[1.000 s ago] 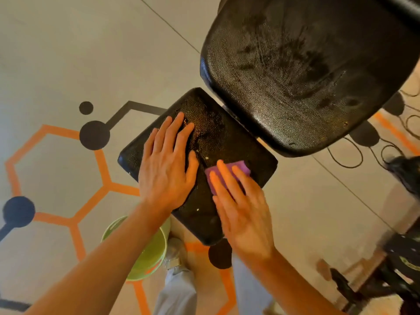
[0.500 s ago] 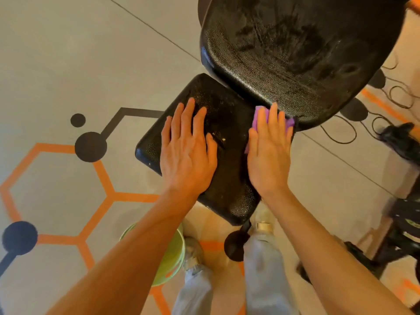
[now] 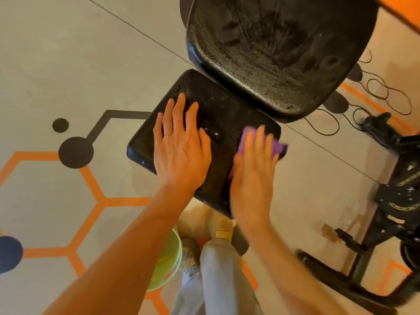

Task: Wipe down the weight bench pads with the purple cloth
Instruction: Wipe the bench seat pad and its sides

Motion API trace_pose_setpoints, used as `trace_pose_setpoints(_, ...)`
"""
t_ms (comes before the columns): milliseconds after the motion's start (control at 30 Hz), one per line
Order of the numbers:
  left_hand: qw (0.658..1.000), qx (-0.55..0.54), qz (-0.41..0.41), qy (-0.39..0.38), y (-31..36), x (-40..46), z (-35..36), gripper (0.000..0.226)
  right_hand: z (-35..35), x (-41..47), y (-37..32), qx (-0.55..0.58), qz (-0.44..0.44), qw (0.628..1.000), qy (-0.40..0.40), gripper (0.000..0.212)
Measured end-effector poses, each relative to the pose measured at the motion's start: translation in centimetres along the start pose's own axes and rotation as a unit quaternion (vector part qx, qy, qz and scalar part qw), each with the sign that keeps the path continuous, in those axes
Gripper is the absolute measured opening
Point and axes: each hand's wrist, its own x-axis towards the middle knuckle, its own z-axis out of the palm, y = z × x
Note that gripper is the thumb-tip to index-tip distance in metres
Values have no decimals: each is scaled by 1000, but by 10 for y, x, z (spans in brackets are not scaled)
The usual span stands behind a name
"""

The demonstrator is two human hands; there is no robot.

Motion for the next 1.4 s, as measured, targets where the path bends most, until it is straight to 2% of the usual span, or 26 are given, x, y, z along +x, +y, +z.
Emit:
trace_pose_setpoints(67,1000,-1,-1,3,0,0,0,51,-8,-53,-5,5,-69,997,-41,52)
trace_pose_setpoints(133,1000,0,3,5,1,-1,0,50,-9,-39,13,11,-141,988,-57,51)
trace_pose_setpoints(167,1000,1,4,4,0,-1,0,50,-9,-12,20,6,-146,988,-55,50)
trace_pose_setpoints(267,1000,-4,10,-7,-2,-1,-1,51,-4,65,21,-6,-40,999,5,50)
trace_pose_setpoints(333,999,-12,30,-25,-5,1,-6,51,4,54,5,-8,15,1000,21,50)
trace_pose_setpoints(367,998,-13,45,-33,-9,2,-10,50,5,30,-3,-8,-6,1000,16,51)
trace_pose_setpoints(467,996,8,76,-35,-32,3,-20,48,-10,-50,-14,4,-150,986,-77,54)
trace_pose_setpoints(533,996,26,85,-30,-45,2,-23,49,-10,-31,-3,5,-184,979,-88,55)
trace_pose_setpoints(667,997,18,75,-4,-44,-1,-17,44,3,81,-8,-13,-38,999,8,58)
trace_pose_setpoints(733,997,13,70,5,-43,0,-16,43,10,67,-23,-9,-16,1000,10,57)
trace_pose_setpoints(833,997,10,73,1,-45,1,-16,45,0,-27,-39,-9,-174,982,-76,55)
trace_pose_setpoints(900,997,7,73,-5,-45,1,-17,45,-3,-34,-25,10,-258,960,-104,52)
trace_pose_setpoints(967,997,7,73,-5,-45,1,-18,46,2,22,-16,16,-232,970,-70,51)
trace_pose_setpoints(1033,997,7,72,-2,-45,1,-18,45,5,88,-20,-9,-131,991,-20,53)
trace_pose_setpoints(1100,997,2,73,-4,-45,2,-17,46,10,96,-32,1,-64,998,-19,52)
trace_pose_setpoints(1133,997,0,72,-5,-44,2,-17,46,9,76,-37,13,-69,997,-27,52)
trace_pose_setpoints(1233,998,-5,65,-10,-44,3,-18,47,-7,-14,-37,11,-203,974,-96,54)
trace_pose_setpoints(1300,998,-9,65,-9,-44,3,-18,47,-6,-9,-22,-18,-271,957,-105,54)
trace_pose_setpoints(1333,998,-12,67,-8,-44,3,-18,47,-3,17,-20,-20,-269,958,-100,53)
trace_pose_setpoints(1400,998,-13,67,-5,-44,3,-18,47,4,78,-31,-13,-204,977,-63,52)
